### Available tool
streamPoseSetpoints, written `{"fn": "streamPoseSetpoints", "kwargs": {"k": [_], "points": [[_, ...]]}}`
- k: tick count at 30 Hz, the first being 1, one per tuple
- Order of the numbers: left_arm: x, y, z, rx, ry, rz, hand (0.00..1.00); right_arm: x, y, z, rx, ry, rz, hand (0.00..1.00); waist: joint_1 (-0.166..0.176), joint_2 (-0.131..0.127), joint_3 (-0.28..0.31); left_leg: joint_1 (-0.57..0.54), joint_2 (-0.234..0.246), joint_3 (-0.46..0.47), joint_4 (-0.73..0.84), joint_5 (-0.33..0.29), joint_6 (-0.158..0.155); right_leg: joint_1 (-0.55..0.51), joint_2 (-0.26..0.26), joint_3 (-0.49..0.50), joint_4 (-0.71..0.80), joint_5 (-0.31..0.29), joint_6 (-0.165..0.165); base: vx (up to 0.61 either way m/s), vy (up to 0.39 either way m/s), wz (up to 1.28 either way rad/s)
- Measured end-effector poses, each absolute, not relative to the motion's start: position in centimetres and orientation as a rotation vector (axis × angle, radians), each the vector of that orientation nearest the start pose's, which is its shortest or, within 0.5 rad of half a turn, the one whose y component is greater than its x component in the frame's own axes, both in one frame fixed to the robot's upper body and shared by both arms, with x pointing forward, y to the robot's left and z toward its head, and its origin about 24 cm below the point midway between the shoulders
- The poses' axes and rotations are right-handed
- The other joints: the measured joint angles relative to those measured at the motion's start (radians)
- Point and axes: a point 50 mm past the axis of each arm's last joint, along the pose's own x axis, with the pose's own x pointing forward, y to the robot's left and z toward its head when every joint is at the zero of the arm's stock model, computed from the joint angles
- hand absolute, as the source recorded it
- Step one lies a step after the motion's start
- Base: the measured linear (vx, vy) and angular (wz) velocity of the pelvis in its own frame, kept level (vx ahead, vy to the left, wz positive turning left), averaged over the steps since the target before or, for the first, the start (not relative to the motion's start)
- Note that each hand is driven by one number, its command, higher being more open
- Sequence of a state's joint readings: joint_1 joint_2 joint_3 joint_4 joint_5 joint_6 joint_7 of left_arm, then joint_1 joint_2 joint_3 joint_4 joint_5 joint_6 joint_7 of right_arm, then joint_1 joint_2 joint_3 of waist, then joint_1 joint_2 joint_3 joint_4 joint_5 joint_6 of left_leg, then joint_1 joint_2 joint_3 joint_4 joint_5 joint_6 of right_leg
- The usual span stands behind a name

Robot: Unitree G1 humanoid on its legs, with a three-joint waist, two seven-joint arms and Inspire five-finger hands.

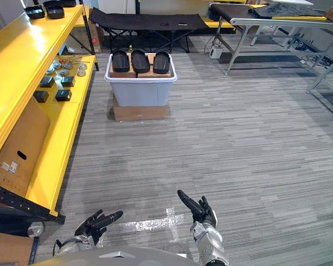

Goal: Walk over and take three plastic housings, then place them on the shelf

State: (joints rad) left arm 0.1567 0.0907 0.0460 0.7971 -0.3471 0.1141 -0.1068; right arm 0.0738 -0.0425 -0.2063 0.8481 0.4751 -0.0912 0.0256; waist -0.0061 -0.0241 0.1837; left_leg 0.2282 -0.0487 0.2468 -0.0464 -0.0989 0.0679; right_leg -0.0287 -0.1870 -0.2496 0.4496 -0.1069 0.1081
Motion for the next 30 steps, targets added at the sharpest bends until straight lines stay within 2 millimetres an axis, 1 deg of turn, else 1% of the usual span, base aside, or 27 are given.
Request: {"fn": "streamPoseSetpoints", "kwargs": {"k": [1, 2, 3, 5, 6, 7, 8, 10, 11, 12, 13, 14, 15, 16, 17, 18, 19, 20, 21, 22, 23, 24, 25, 26, 28, 29, 30], "points": [[10.9, 18.9, -14.7, -0.321, 1.012, 0.183, 1.00, 13.9, -20.2, -13.5, 0.479, 0.753, -0.441, 1.00, -0.006, -0.004, 0.018, 0.006, 0.001, -0.002, 0.017, -0.007, 0.020, -0.064, -0.022, -0.003, 0.120, -0.009, 0.000, -0.04, 0.072, -0.05], [10.8, 19.0, -14.8, -0.321, 1.018, 0.193, 1.00, 13.6, -20.0, -13.6, 0.484, 0.762, -0.442, 1.00, -0.008, -0.002, 0.025, 0.003, 0.005, -0.002, 0.033, -0.015, 0.026, -0.079, -0.020, -0.001, 0.126, -0.019, -0.013, 0.05, 0.060, 0.04], [10.7, 19.3, -14.9, -0.318, 1.028, 0.217, 1.00, 13.0, -19.8, -13.9, 0.492, 0.778, -0.443, 1.00, -0.009, -0.002, 0.028, -0.008, 0.018, -0.009, 0.063, -0.033, 0.025, -0.100, -0.010, 0.001, 0.086, -0.023, -0.019, 0.09, 0.034, 0.08], [10.7, 19.8, -14.9, -0.340, 1.025, 0.238, 1.00, 12.2, -19.6, -14.2, 0.498, 0.797, -0.440, 1.00, -0.019, 0.004, 0.042, -0.012, 0.053, -0.019, 0.097, -0.054, 0.013, -0.108, 0.033, 0.011, -0.055, -0.009, -0.007, 0.13, 0.004, 0.12], [10.7, 19.8, -14.8, -0.342, 1.023, 0.239, 1.00, 11.6, -19.6, -14.3, 0.500, 0.807, -0.439, 1.00, -0.023, 0.006, 0.047, -0.012, 0.070, -0.025, 0.110, -0.064, 0.003, -0.108, 0.055, 0.012, -0.150, 0.010, 0.016, 0.20, -0.029, 0.15], [10.7, 19.8, -14.8, -0.343, 1.020, 0.238, 1.00, 10.6, -19.6, -14.6, 0.489, 0.826, -0.433, 1.00, -0.021, -0.003, 0.049, -0.010, 0.079, -0.030, 0.127, -0.076, -0.019, -0.110, 0.067, 0.013, -0.263, 0.051, 0.026, 0.32, -0.101, 0.18], [10.8, 20.2, -14.7, -0.334, 1.005, 0.239, 1.00, 10.0, -19.6, -14.7, 0.481, 0.834, -0.431, 1.00, -0.022, -0.031, 0.056, -0.001, 0.078, -0.031, 0.165, -0.104, -0.034, -0.109, 0.063, 0.015, -0.320, 0.085, 0.021, 0.30, -0.127, 0.15], [10.8, 20.4, -14.6, -0.331, 0.995, 0.243, 1.00, 9.3, -19.7, -14.8, 0.457, 0.847, -0.423, 1.00, -0.020, -0.046, 0.057, 0.016, 0.081, -0.039, 0.199, -0.148, -0.057, -0.100, 0.061, 0.023, -0.320, 0.093, 0.009, 0.27, -0.170, 0.16], [10.9, 20.4, -14.6, -0.334, 0.988, 0.239, 1.00, 8.5, -19.7, -14.9, 0.455, 0.858, -0.425, 1.00, -0.017, -0.055, 0.053, 0.034, 0.083, -0.050, 0.229, -0.192, -0.075, -0.088, 0.060, 0.037, -0.306, 0.081, -0.010, 0.29, -0.201, 0.18], [11.0, 20.2, -14.5, -0.344, 0.980, 0.234, 1.00, 8.3, -19.8, -15.0, 0.455, 0.862, -0.425, 1.00, -0.013, -0.044, 0.048, 0.044, 0.100, -0.053, 0.255, -0.229, -0.089, -0.087, 0.068, 0.033, -0.274, 0.121, -0.062, 0.38, -0.262, 0.23], [11.1, 19.5, -14.6, -0.379, 0.977, 0.226, 1.00, 8.1, -20.0, -15.0, 0.457, 0.864, -0.430, 1.00, -0.018, -0.013, 0.028, 0.045, 0.142, -0.062, 0.270, -0.263, -0.111, -0.093, 0.093, 0.012, -0.227, 0.125, -0.077, 0.42, -0.272, 0.26], [10.9, 18.5, -14.7, -0.418, 0.977, 0.223, 1.00, 8.2, -20.9, -14.8, 0.437, 0.855, -0.433, 1.00, -0.024, 0.018, -0.001, 0.051, 0.191, -0.064, 0.285, -0.275, -0.144, -0.083, 0.134, -0.015, -0.224, 0.114, -0.092, 0.54, -0.292, 0.27], [10.9, 18.3, -14.7, -0.429, 0.975, 0.221, 1.00, 8.5, -21.4, -14.6, 0.424, 0.843, -0.433, 1.00, -0.022, 0.038, -0.006, 0.040, 0.210, -0.065, 0.334, -0.282, -0.152, -0.078, 0.152, -0.023, -0.223, 0.107, -0.101, 0.46, -0.227, 0.25], [11.6, 17.5, -14.5, -0.472, 0.959, 0.211, 1.00, 9.2, -21.5, -14.6, 0.419, 0.840, -0.436, 1.00, -0.022, 0.045, 0.002, -0.072, 0.249, -0.060, 0.572, -0.256, -0.155, -0.064, 0.160, -0.036, -0.221, 0.095, -0.124, 0.42, -0.230, 0.14], [12.3, 17.4, -14.1, -0.480, 0.930, 0.194, 1.00, 9.5, -21.9, -14.5, 0.407, 0.833, -0.433, 1.00, -0.022, 0.047, 0.003, -0.130, 0.278, -0.061, 0.695, -0.212, -0.154, -0.046, 0.163, -0.043, -0.233, 0.091, -0.132, 0.40, -0.242, 0.24], [12.9, 17.0, -13.8, -0.507, 0.901, 0.186, 1.00, 10.0, -22.1, -14.3, 0.397, 0.819, -0.421, 1.00, -0.021, 0.059, 0.025, -0.218, 0.335, -0.058, 0.921, -0.133, -0.151, 0.019, 0.178, -0.054, -0.261, 0.082, -0.147, 0.50, -0.271, 0.25], [13.5, 16.7, -13.6, -0.535, 0.884, 0.187, 1.00, 10.5, -22.3, -14.2, 0.388, 0.807, -0.419, 1.00, -0.016, 0.073, 0.039, -0.277, 0.356, -0.063, 1.051, -0.142, -0.149, 0.090, 0.192, -0.057, -0.283, 0.064, -0.179, 0.42, -0.182, 0.20], [13.6, 16.6, -13.6, -0.539, 0.885, 0.184, 1.00, 10.6, -22.4, -14.2, 0.383, 0.809, -0.418, 1.00, -0.010, 0.074, 0.039, -0.296, 0.348, -0.070, 1.064, -0.148, -0.148, 0.115, 0.191, -0.056, -0.292, 0.058, -0.179, 0.39, -0.141, -0.09], [14.0, 16.5, -13.4, -0.550, 0.878, 0.175, 1.00, 10.8, -22.3, -14.2, 0.380, 0.810, -0.409, 1.00, 0.006, 0.074, 0.039, -0.329, 0.315, -0.076, 1.026, -0.162, -0.157, 0.154, 0.187, -0.046, -0.318, 0.053, -0.174, 0.37, -0.092, -0.32], [14.2, 16.4, -13.2, -0.556, 0.867, 0.168, 1.00, 11.7, -22.1, -14.0, 0.379, 0.794, -0.391, 1.00, 0.013, 0.073, 0.040, -0.364, 0.274, -0.080, 0.912, -0.168, -0.154, 0.187, 0.187, -0.034, -0.351, 0.049, -0.167, 0.47, -0.052, -0.43], [14.4, 16.3, -13.1, -0.561, 0.855, 0.159, 1.00, 12.6, -21.8, -13.8, 0.372, 0.780, -0.368, 1.00, 0.022, 0.069, 0.041, -0.385, 0.219, -0.085, 0.726, -0.164, -0.156, 0.202, 0.179, -0.017, -0.365, 0.042, -0.159, 0.32, -0.008, -0.32], [14.5, 16.2, -13.0, -0.562, 0.852, 0.157, 1.00, 12.8, -21.8, -13.7, 0.370, 0.775, -0.365, 1.00, 0.024, 0.067, 0.044, -0.387, 0.206, -0.092, 0.666, -0.158, -0.156, 0.205, 0.175, -0.014, -0.368, 0.041, -0.158, 0.40, 0.058, -0.43], [14.8, 16.0, -12.8, -0.575, 0.832, 0.156, 1.00, 14.1, -21.6, -13.3, 0.364, 0.750, -0.354, 1.00, 0.035, 0.060, 0.057, -0.397, 0.135, -0.109, 0.385, -0.082, -0.161, 0.208, 0.159, 0.012, -0.374, 0.032, -0.151, 0.36, 0.098, -0.43], [15.1, 15.9, -12.6, -0.579, 0.822, 0.154, 1.00, 14.5, -21.6, -13.2, 0.360, 0.742, -0.357, 1.00, 0.039, 0.062, 0.072, -0.399, 0.117, -0.121, 0.260, -0.018, -0.162, 0.224, 0.157, 0.027, -0.382, 0.023, -0.145, 0.36, 0.098, -0.48], [15.4, 15.8, -12.4, -0.581, 0.812, 0.146, 1.00, 15.1, -21.8, -12.9, 0.350, 0.731, -0.368, 1.00, 0.046, 0.077, 0.090, -0.396, 0.114, -0.138, 0.151, 0.053, -0.179, 0.262, 0.160, 0.043, -0.382, -0.013, -0.121, 0.29, 0.150, -0.28], [15.5, 15.8, -12.5, -0.582, 0.817, 0.139, 1.00, 14.6, -22.1, -13.1, 0.341, 0.748, -0.381, 1.00, 0.048, 0.085, 0.094, -0.390, 0.121, -0.124, 0.158, 0.111, -0.166, 0.296, 0.157, 0.054, -0.368, -0.059, -0.101, 0.45, 0.279, -0.21], [15.6, 16.2, -12.6, -0.572, 0.818, 0.145, 1.00, 14.2, -22.0, -13.2, 0.343, 0.763, -0.382, 1.00, 0.056, 0.076, 0.092, -0.380, 0.109, -0.085, 0.202, 0.162, -0.129, 0.319, 0.127, 0.068, -0.335, -0.118, -0.094, 0.46, 0.285, -0.11]]}}
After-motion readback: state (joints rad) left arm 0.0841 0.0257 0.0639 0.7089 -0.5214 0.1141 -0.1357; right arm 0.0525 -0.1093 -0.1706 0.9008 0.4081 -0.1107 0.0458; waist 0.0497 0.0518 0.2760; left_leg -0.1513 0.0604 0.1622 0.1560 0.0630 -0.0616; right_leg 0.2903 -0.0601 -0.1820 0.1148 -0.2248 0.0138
